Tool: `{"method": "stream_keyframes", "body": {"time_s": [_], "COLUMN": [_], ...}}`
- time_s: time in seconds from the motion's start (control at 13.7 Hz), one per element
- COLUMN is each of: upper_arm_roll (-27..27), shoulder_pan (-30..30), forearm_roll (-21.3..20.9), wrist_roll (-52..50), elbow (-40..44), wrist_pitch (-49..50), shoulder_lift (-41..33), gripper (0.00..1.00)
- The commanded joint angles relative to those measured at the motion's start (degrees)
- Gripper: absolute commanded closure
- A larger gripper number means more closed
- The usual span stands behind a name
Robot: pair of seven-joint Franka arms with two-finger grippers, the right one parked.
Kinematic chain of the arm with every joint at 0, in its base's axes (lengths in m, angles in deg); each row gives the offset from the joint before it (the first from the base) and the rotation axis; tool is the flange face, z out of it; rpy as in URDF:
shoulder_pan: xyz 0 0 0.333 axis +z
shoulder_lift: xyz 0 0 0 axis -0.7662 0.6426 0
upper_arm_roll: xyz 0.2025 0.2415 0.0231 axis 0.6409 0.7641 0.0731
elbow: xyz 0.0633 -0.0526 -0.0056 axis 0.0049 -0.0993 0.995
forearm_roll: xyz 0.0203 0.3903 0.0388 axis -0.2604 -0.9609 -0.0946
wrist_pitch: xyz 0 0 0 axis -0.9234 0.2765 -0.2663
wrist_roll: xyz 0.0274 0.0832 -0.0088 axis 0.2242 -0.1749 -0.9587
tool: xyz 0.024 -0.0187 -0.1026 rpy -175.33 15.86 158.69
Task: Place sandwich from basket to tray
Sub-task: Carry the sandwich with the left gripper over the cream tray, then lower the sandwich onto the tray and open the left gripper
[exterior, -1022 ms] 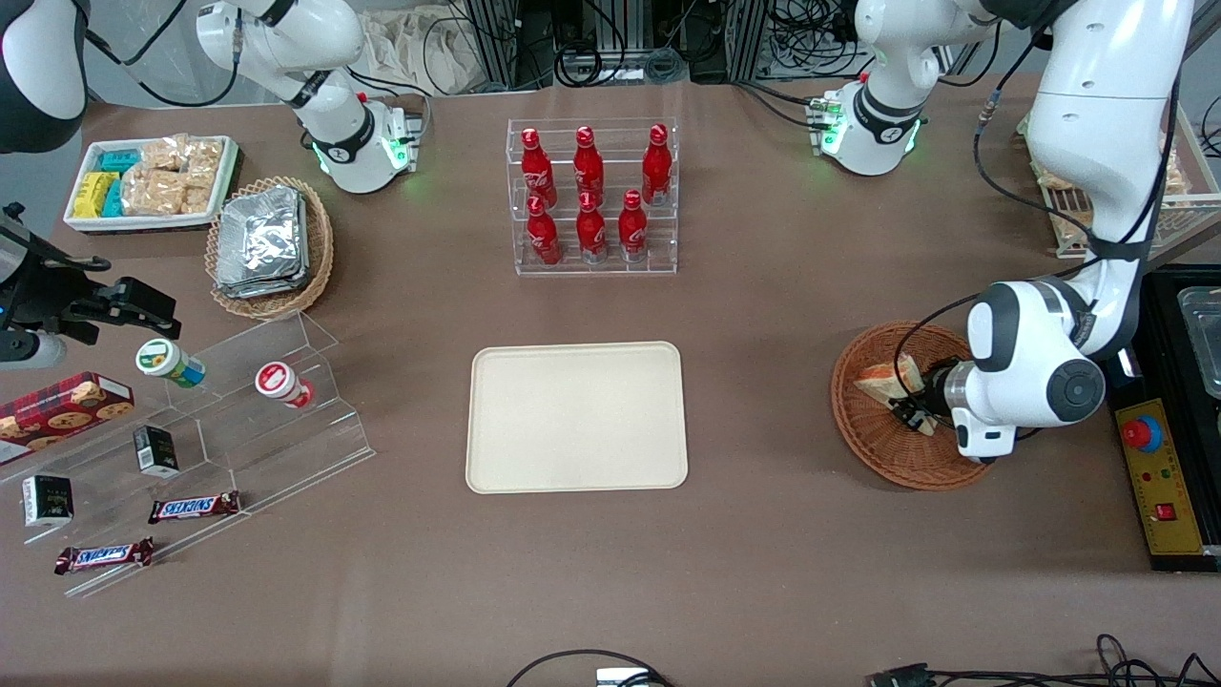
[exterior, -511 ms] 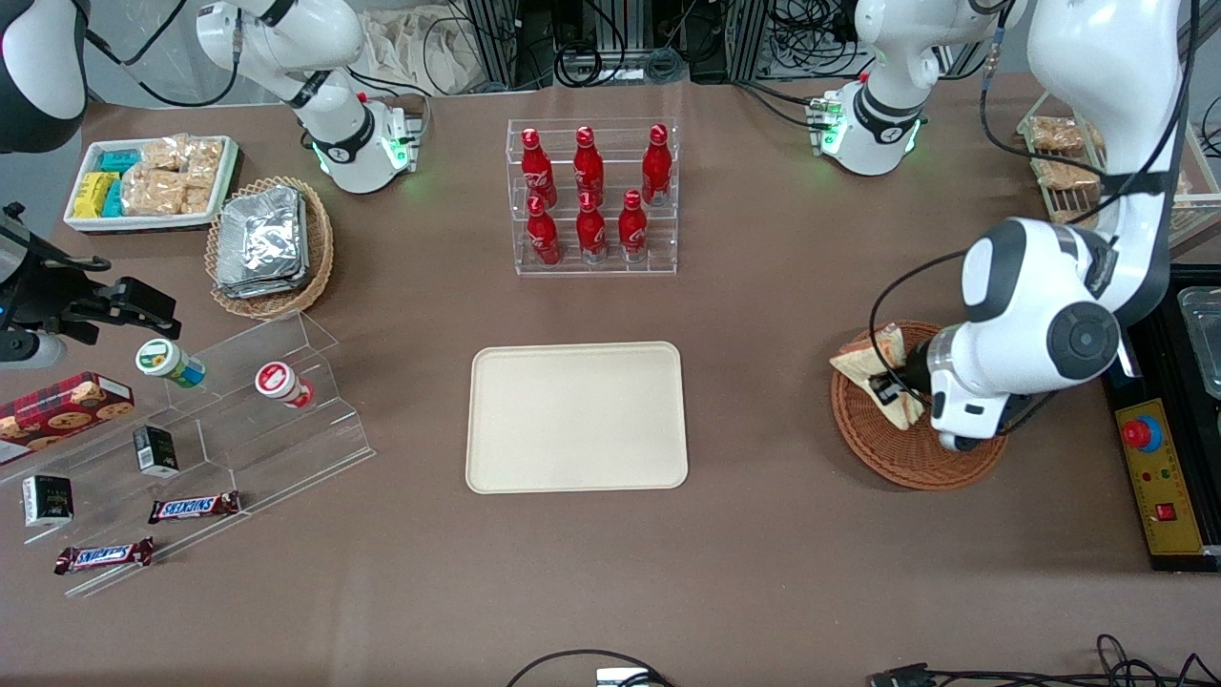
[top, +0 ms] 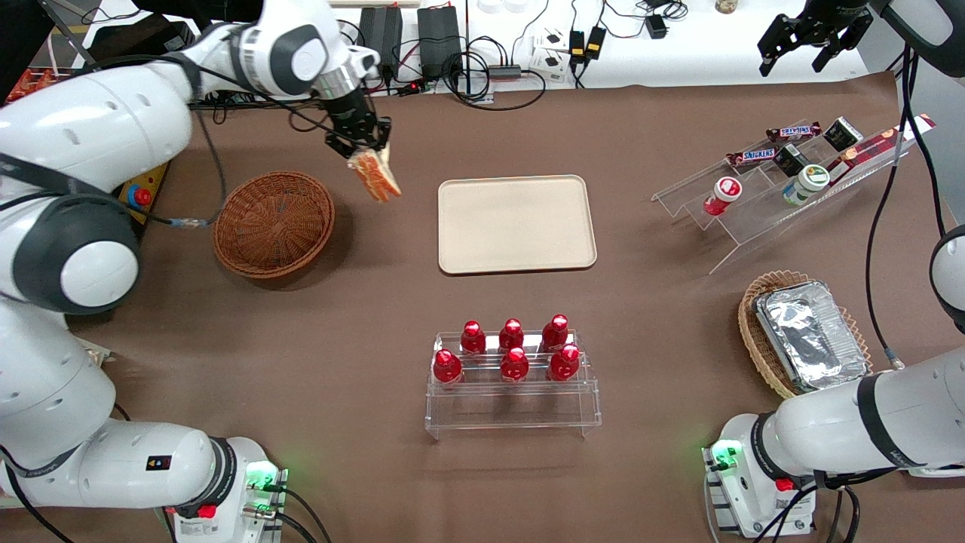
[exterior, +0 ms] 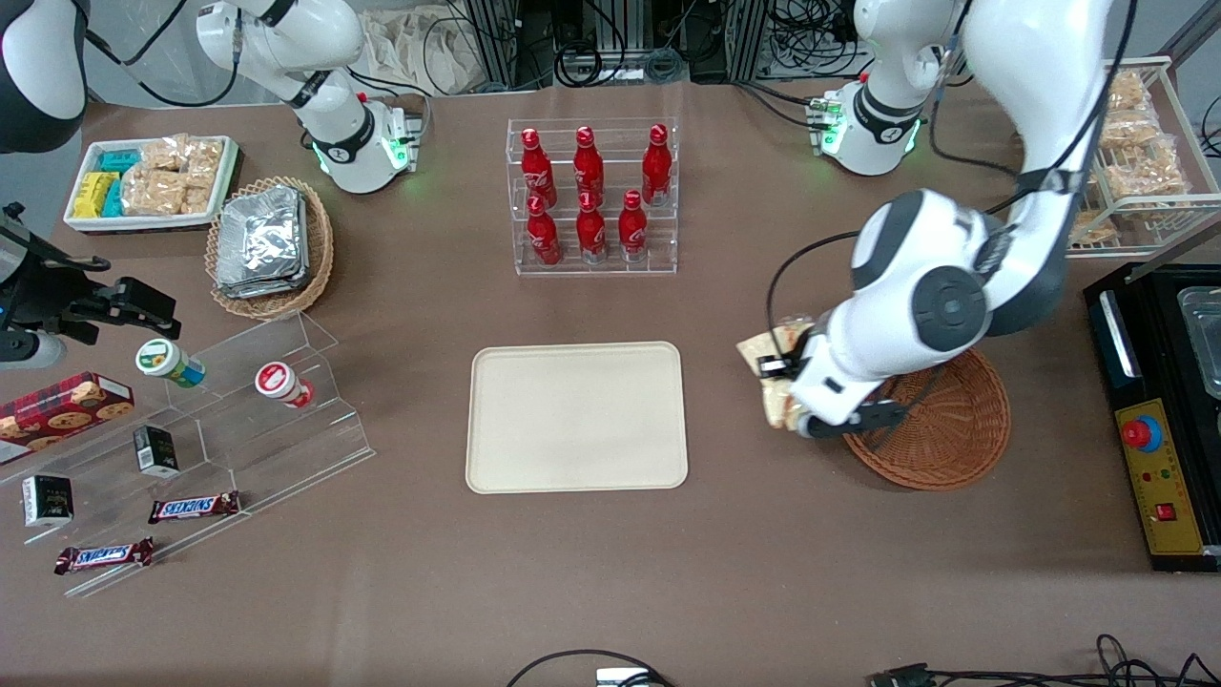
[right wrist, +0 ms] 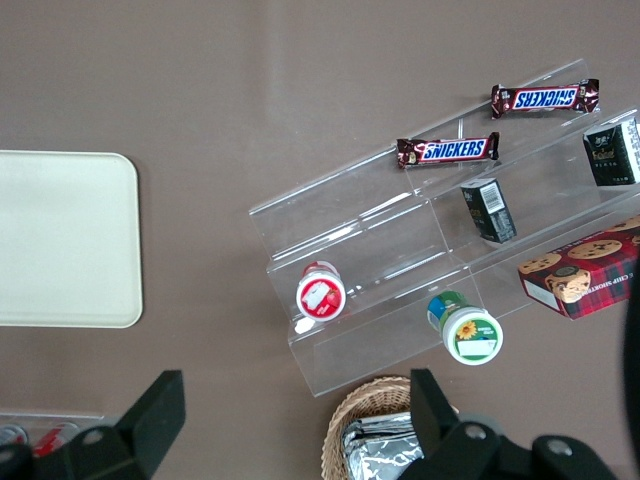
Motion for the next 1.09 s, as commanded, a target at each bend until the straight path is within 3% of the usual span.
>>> {"method": "stream_keyframes", "body": {"time_s": [0.0,0.36,0.73,0.8,0.88,0.95,1.02], "upper_arm_roll": [0.00,0.18,0.35,0.35,0.35,0.35,0.44], "shoulder_pan": [-5.86,-9.58,-11.69,-11.69,-11.69,-11.69,-11.69], "forearm_roll": [-0.33,-0.50,-1.90,-2.34,-2.26,-2.43,-2.52], "wrist_roll": [2.24,9.87,10.16,10.07,10.15,10.16,10.24], "elbow": [9.75,12.76,12.67,12.67,12.67,12.50,12.49], "wrist_pitch": [0.47,-5.23,-9.89,-9.99,-10.16,-10.60,-11.30], "shoulder_lift": [10.51,20.63,24.95,25.39,25.56,25.57,25.48], "gripper": [1.00,1.00,0.91,0.81,0.50,0.01,0.00]}}
